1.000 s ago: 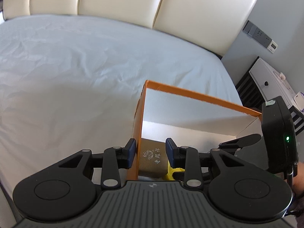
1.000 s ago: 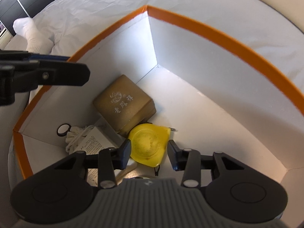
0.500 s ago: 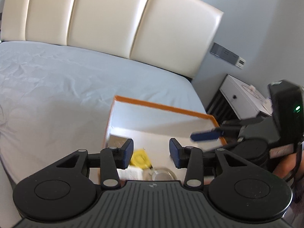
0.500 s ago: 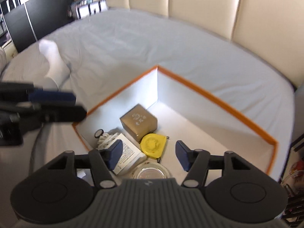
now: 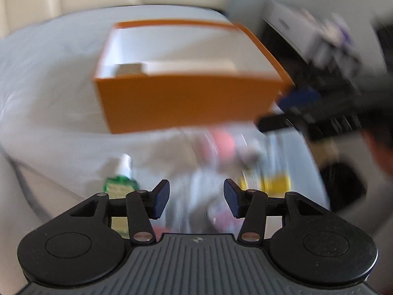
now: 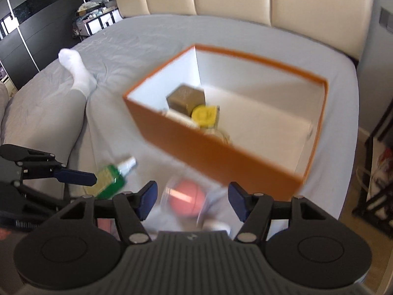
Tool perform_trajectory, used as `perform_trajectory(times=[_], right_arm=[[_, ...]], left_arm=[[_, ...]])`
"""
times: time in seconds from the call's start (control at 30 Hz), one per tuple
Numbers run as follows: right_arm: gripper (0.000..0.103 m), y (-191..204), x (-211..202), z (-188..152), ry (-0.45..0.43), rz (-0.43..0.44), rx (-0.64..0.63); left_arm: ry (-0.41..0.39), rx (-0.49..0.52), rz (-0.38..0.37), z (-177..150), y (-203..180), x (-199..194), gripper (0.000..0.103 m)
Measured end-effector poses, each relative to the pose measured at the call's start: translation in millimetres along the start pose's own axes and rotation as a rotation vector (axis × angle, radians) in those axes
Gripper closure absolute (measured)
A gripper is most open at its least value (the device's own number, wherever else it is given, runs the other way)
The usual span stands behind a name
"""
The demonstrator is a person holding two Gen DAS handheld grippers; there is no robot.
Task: Organize rigid objects
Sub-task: 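Move the left tool to the pile and grasp the pink pump bottle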
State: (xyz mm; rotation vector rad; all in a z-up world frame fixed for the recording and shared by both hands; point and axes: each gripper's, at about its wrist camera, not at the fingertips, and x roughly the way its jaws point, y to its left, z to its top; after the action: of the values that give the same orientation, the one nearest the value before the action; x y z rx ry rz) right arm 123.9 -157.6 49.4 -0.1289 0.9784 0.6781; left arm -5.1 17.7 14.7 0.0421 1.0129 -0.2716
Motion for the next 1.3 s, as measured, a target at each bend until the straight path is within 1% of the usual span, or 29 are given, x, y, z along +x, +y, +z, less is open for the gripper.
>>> perform_trajectory(times=[0.07,0.13,0.23,0.3,0.37,0.43,0.5,0.57,0.63,0.67,0.7,0.8,0.87,0.97,1.07,1.13,1.17,1.27,1.3], right_arm=[[0.042,4,5,-20,0.02,-0.01,0.021],[0.048,9,9,-38,0.035,-0.021,0.032],[0.049,22,14,-60,0.055,-0.01,0.02],[0.05,37,18,-71,0.058,-0.004,-0.04],[0.051,52,23,-79,0.047,-0.013,-0.141],[0.051,65,28,-85,0.037,-0.03,-0.254],[0.051,72,33,-90,0.036,-0.027,-0.323],[0.051,71,37,-89,0.043,-0.025,-0.335],[0.051,68,43,-88,0.06,-0.02,-0.32],[0.051,66,45,-88,0.067,-0.02,-0.313],[0.051,66,47,-88,0.073,-0.018,-0.311],[0.051,67,54,-89,0.081,-0.013,-0.33],[0.051,69,56,-90,0.081,-0.007,-0.355],[0.05,73,56,-92,0.071,0.0,-0.394],[0.05,78,59,-93,0.069,0.011,-0.433],[0.05,81,62,-94,0.074,0.023,-0.459],[0.05,84,64,-94,0.08,0.027,-0.474],[0.05,88,74,-96,0.105,0.023,-0.505],[0.047,88,78,-96,0.114,0.021,-0.507]], left_arm=[[0.041,0.126,-0.001,-12,-15,4,0.045],[0.087,0.245,-0.004,-23,-27,8,0.045],[0.141,0.427,0.009,-36,-41,12,0.045],[0.165,0.548,0.024,-44,-47,17,0.045],[0.192,0.662,0.029,-51,-53,21,0.045],[0.226,0.763,0.043,-59,-59,27,0.045],[0.244,0.845,0.062,-71,-66,32,0.045],[0.261,0.897,0.08,-75,-65,39,0.045],[0.261,0.945,0.08,-77,-66,43,0.038],[0.265,0.959,0.079,-78,-67,45,0.036],[0.265,0.978,0.077,-80,-68,46,0.036],[0.286,1.109,0.078,-88,-72,45,0.036],[0.304,1.166,0.068,-91,-71,41,0.036],[0.32,1.197,0.065,-91,-67,39,0.036],[0.323,1.246,0.095,-91,-64,43,0.036],[0.322,1.254,0.12,-88,-62,50,0.037],[0.319,1.247,0.13,-87,-62,55,0.038],[0.31,1.245,0.127,-91,-65,64,0.044],[0.303,1.235,0.125,-91,-65,67,0.049]])
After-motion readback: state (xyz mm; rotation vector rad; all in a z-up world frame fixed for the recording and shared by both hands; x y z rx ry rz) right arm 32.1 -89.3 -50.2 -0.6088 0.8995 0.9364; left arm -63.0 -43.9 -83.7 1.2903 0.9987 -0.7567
